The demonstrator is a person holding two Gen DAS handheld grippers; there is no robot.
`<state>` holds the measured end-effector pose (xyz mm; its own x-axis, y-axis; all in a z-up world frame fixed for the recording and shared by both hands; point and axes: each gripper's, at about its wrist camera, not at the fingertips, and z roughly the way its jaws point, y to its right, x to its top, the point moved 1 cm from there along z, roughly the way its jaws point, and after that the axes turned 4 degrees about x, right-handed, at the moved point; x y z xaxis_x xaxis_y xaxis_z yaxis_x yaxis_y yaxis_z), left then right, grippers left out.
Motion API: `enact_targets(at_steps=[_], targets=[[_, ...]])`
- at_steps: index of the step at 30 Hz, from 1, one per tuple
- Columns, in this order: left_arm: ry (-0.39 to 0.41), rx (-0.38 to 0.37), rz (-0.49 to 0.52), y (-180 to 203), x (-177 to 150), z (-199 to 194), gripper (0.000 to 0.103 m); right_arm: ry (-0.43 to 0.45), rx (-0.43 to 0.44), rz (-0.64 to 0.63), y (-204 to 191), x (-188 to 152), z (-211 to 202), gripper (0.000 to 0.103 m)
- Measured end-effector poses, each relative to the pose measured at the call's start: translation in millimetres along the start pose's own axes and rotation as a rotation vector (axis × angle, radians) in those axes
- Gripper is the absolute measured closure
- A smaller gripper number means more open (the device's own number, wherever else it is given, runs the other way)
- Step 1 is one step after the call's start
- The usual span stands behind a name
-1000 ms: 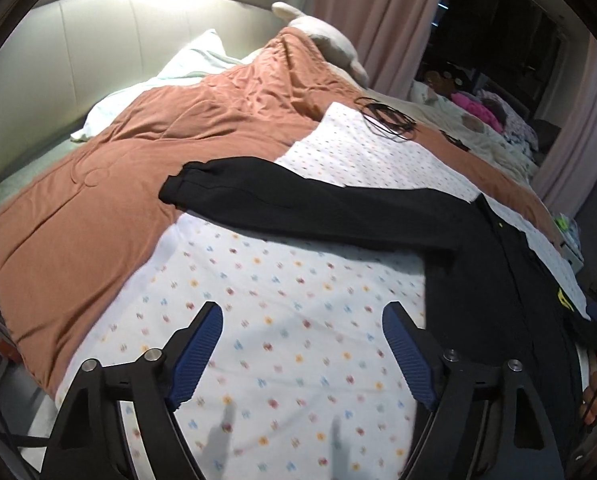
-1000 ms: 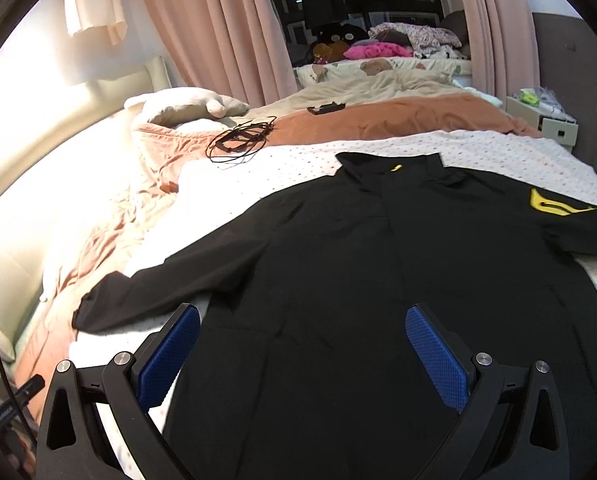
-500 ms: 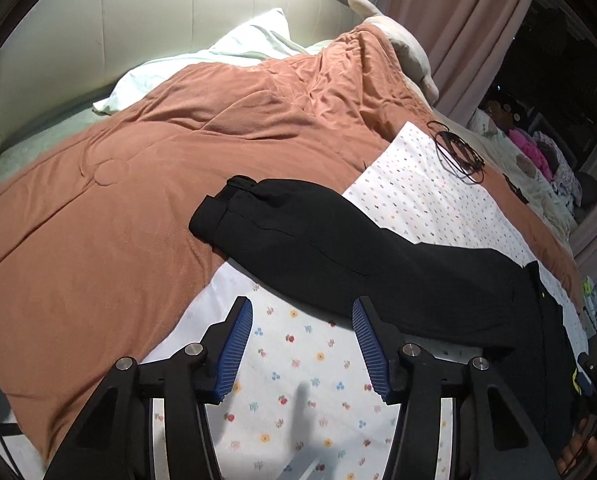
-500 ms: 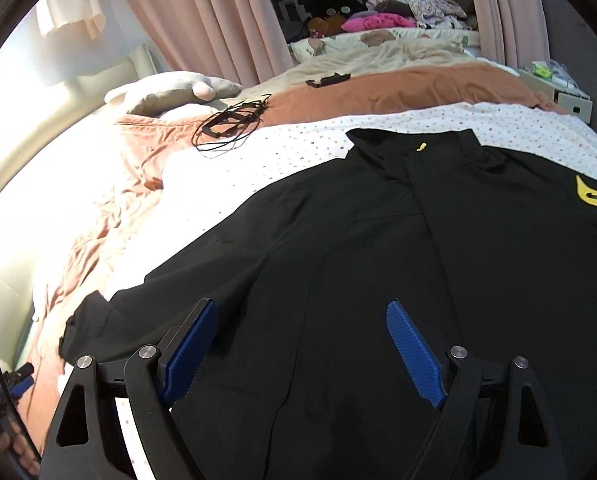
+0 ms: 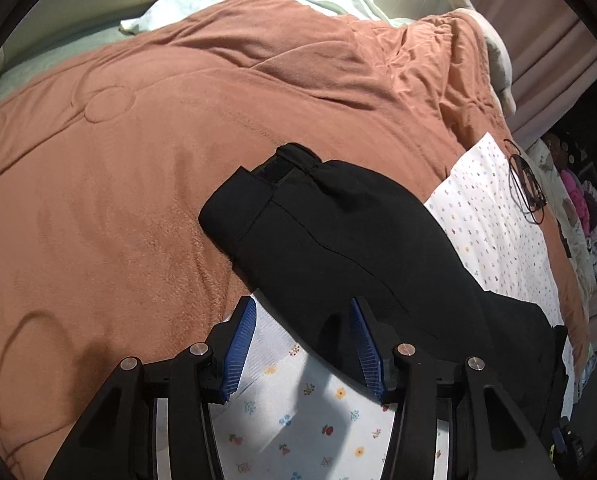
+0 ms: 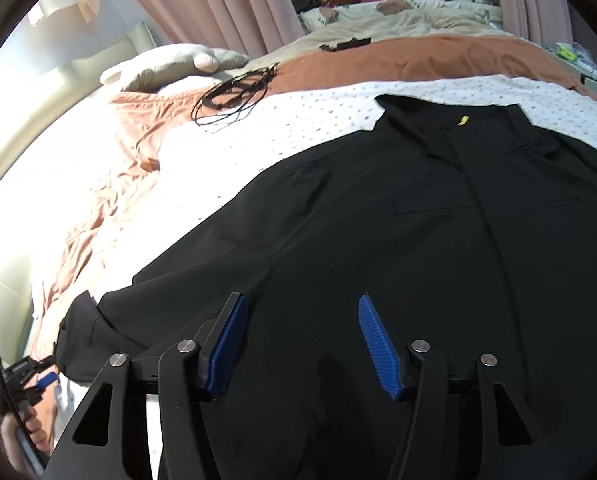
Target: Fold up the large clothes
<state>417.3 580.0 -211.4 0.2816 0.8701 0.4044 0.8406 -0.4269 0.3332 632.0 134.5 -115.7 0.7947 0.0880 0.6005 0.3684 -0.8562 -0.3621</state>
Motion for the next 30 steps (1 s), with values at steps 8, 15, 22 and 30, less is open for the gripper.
enact_targets(at_steps=[8,15,22,30], targets=[[0.078,-0.01,0.0,7.6,16.7,-0.2,0.101,-0.107,0.107,0.03,-1.8,-11.6,39.4,0.078],[0.219,-0.116,0.054,45.9,34.6,-76.8,0.102,-0.214,0.161,0.084,7.1,-26.2,49.7,0.078],[0.329,-0.197,0.17,118.2,40.3,-163.4,0.102,-0.115,0.186,0.168,33.2,-24.9,-10.9,0.056],[0.417,-0.272,0.318,213.4,21.8,-242.6,0.102,-0.025,0.209,0.268,76.7,-27.7,-79.1,0.055]])
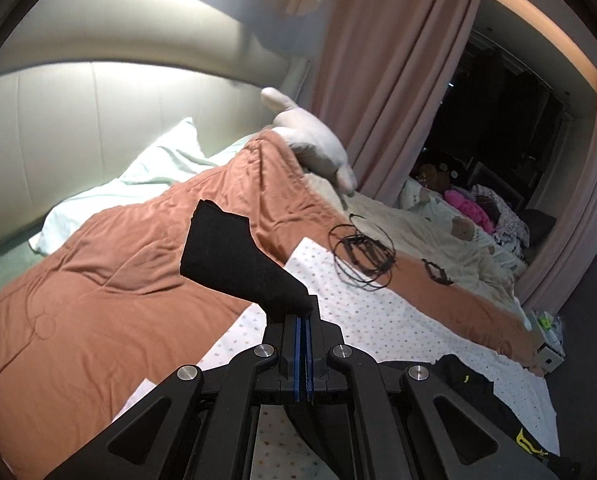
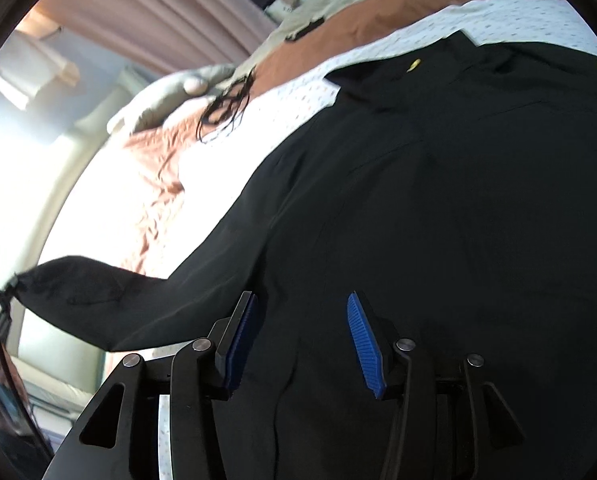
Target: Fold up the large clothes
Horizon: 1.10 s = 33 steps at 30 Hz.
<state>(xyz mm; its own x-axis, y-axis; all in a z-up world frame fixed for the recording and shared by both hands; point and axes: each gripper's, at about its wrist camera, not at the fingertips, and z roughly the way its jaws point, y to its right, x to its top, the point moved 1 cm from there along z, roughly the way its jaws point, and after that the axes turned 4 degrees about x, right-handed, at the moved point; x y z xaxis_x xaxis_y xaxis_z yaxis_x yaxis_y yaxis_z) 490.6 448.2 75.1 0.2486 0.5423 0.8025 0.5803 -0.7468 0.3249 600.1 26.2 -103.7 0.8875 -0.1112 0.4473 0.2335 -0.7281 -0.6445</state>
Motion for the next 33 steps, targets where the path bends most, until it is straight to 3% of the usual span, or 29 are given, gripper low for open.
enact_targets(at_steps=[9,18,24,33], targets=[[0.049,-0.117,0.134,116.5,13.7,-30.7,0.102,0.062,0.024,0.08,38.8,-15.9,-60.1,0.055],[0.049,-0.239,0.257,224.5,5.0,-42.9,0.102,0.143,-0.06,0.099,62.7,1.0,-86.7,0.055],[0.021,-0.313,0.34,288.7,-19.9,-43.2,0.102,0.195,-0.074,0.154,87.2,10.6,-106.4,0.055],[-0.083,-0.429,0.425,364.7,-80.1,-26.6,0.102,0.246,-0.075,0.252,128.6,16.3,-136.5,0.055]])
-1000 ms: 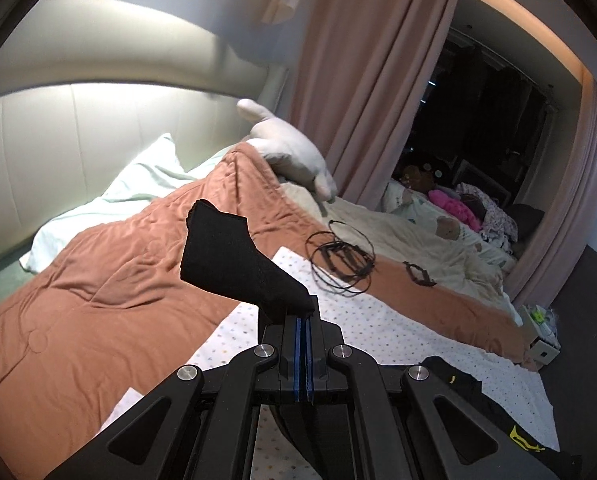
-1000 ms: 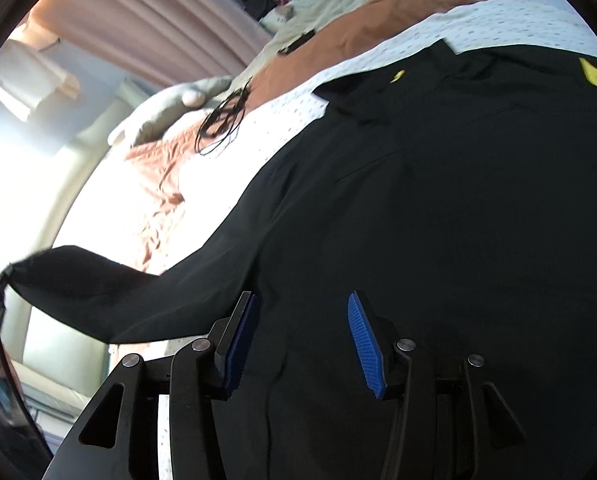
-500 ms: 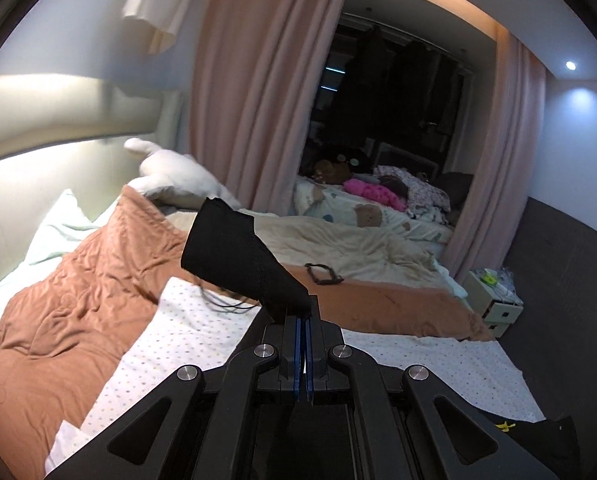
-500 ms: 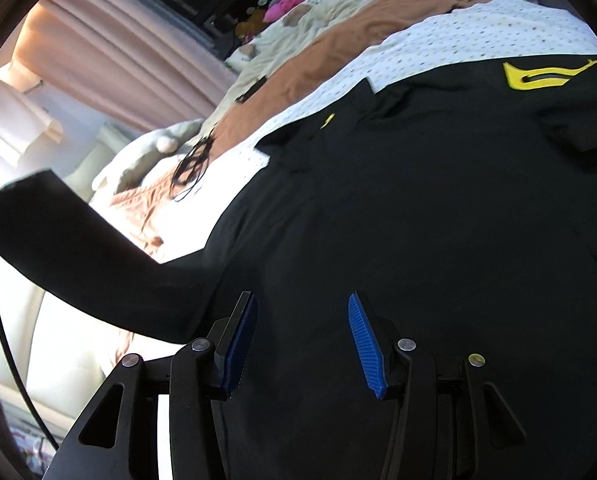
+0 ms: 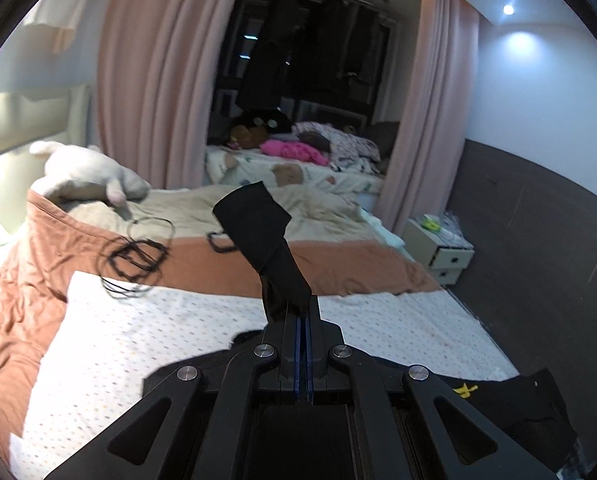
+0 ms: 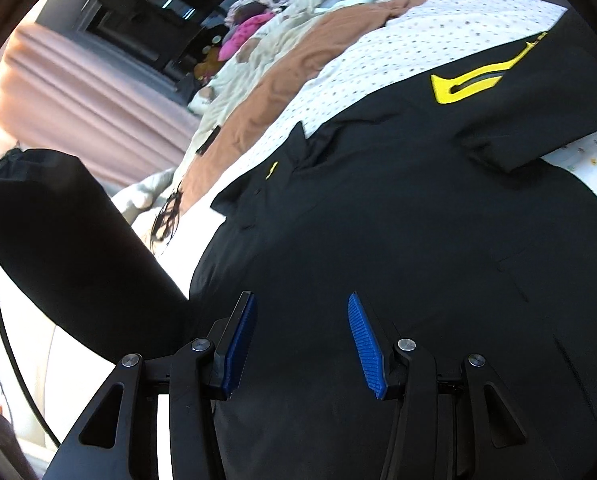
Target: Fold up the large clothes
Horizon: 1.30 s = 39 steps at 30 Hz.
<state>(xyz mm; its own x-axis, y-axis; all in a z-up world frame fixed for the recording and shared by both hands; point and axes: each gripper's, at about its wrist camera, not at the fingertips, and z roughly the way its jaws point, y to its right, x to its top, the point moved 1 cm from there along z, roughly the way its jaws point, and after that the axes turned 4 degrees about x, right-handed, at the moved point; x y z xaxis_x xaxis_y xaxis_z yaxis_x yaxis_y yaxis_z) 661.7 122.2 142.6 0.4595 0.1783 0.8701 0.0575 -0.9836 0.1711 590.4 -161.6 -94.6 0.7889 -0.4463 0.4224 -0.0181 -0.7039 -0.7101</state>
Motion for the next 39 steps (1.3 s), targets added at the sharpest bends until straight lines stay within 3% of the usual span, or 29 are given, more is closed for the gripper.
enact_targets(at_steps=[9,12,14,15,16,17,18,19,20,24,29,33,38,39], targets=[[-0.176,-0.118,0.018,56.5,-63.5,68.1,0.102,0.053,-0.012,0.121,39.8,15.7,-27.6,0.055],[-0.301,-0.185,0.011,71.4,-95.4,91.6,0.101,0.071,-0.017,0.154,46.5,19.2,-31.4,0.055],[-0.418,-0.252,0.013,79.9,-123.9,105.8,0.093,0.078,-0.017,0.17,51.8,22.4,-33.9,0.053],[-0.461,-0.284,0.012,82.7,-136.3,110.9,0.085,0.084,-0.018,0.178,55.5,24.6,-35.2,0.049],[-0.498,-0.303,0.013,82.3,-147.5,113.9,0.065,0.097,-0.027,0.191,60.3,26.5,-38.2,0.047],[-0.516,-0.309,0.013,82.2,-157.4,111.8,0.053,0.106,-0.035,0.199,64.0,27.7,-40.4,0.045],[-0.517,-0.306,0.006,78.3,-165.1,108.8,0.031,0.116,-0.046,0.207,66.9,28.5,-42.6,0.045],[-0.503,-0.304,-0.002,77.0,-170.7,103.6,0.022,0.123,-0.058,0.212,69.3,29.2,-44.3,0.045],[-0.483,-0.299,-0.01,71.1,-172.9,97.0,0.022,0.124,-0.061,0.213,70.1,29.7,-44.2,0.045],[-0.415,-0.23,-0.068,38.6,-182.9,70.4,0.022,0.105,-0.066,0.216,70.4,28.7,-36.0,0.045],[-0.325,-0.044,-0.11,-20.1,-193.1,31.9,0.022,0.068,-0.052,0.238,71.7,24.6,-24.8,0.045],[-0.3,0.078,-0.153,-68.3,-206.0,7.5,0.022,0.059,-0.042,0.247,75.8,23.4,-19.0,0.045],[-0.283,0.173,-0.251,-126.9,-227.4,-10.0,0.023,0.053,-0.037,0.203,76.0,27.7,-19.4,0.045],[-0.284,0.186,-0.264,-136.9,-231.2,-10.6,0.027,0.054,-0.049,0.19,76.6,28.6,-19.8,0.045]])
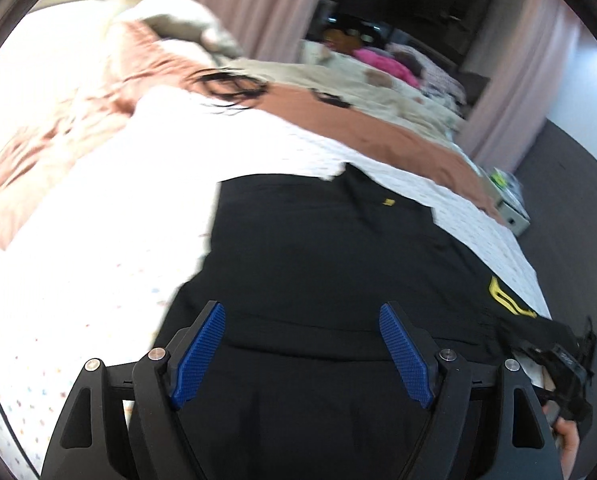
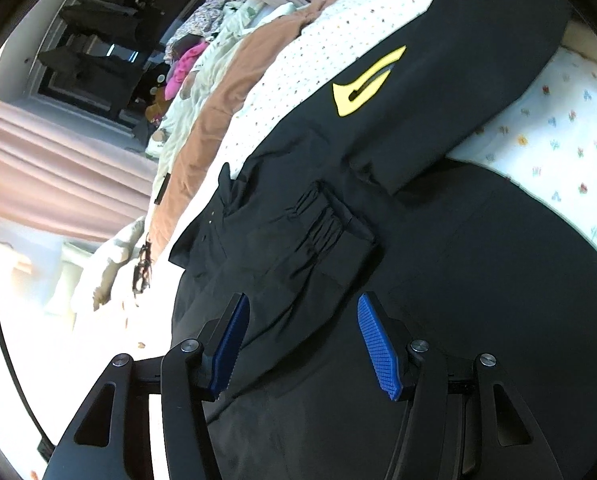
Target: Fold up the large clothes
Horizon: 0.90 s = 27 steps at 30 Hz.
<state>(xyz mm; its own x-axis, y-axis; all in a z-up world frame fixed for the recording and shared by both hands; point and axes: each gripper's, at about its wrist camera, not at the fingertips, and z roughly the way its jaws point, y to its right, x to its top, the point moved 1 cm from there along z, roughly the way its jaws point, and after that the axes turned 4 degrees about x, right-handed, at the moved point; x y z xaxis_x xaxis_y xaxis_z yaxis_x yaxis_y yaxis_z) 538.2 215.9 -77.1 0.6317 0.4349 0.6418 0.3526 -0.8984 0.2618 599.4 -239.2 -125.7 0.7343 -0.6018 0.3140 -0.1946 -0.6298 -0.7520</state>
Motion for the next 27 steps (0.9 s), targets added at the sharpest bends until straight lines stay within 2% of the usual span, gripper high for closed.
enact_targets(at_steps=[1,3,6,8,10,12,15,18,22,23,24,25,27], targets=[[-0.005,0.022,-0.01,-10.6,-0.7,3.1,0.034,0.002,-0.012,-0.014,0.5,1.2,0.3,0.045],[-0.015,0.056,-0.02,-26.7,-0.1,11.3,0.04,-0.002,-0.039,-0.039,2.7,3.1,3.1,0.045],[-0.048,0.085,-0.032,-49.4,-3.0,28.8,0.043,-0.019,-0.063,-0.064,9.8,5.0,12.1,0.045],[-0.079,0.132,-0.014,-60.6,-7.1,45.7,0.047,-0.041,-0.067,-0.061,15.2,7.0,21.2,0.045],[-0.122,0.15,-0.007,-69.5,-11.4,63.0,0.058,-0.056,-0.061,-0.038,21.5,8.3,29.9,0.045],[-0.159,0.159,-0.015,-77.9,-13.9,77.8,0.064,-0.056,-0.056,-0.041,22.8,9.4,36.4,0.045],[-0.187,0.189,-0.008,-86.8,-17.0,92.7,0.067,-0.045,-0.062,-0.062,20.4,13.4,44.4,0.045],[-0.215,0.2,0.003,-91.1,-18.6,105.9,0.074,-0.034,-0.053,-0.056,22.3,19.5,53.0,0.045],[-0.221,0.206,0.017,-91.1,-20.1,115.8,0.074,-0.018,-0.048,-0.064,21.5,26.7,61.5,0.046],[-0.218,0.21,0.024,-90.1,-19.7,116.6,0.074,-0.017,-0.051,-0.073,20.8,27.8,62.5,0.056],[-0.215,0.214,0.027,-89.6,-18.8,117.4,0.075,-0.014,-0.057,-0.083,19.7,28.2,63.8,0.08],[-0.213,0.218,0.028,-89.1,-18.0,118.1,0.076,-0.018,-0.066,-0.087,20.5,28.4,64.9,0.089],[-0.209,0.22,0.023,-88.9,-17.1,118.8,0.076,-0.003,-0.027,-0.074,23.8,28.1,59.1,0.091]])
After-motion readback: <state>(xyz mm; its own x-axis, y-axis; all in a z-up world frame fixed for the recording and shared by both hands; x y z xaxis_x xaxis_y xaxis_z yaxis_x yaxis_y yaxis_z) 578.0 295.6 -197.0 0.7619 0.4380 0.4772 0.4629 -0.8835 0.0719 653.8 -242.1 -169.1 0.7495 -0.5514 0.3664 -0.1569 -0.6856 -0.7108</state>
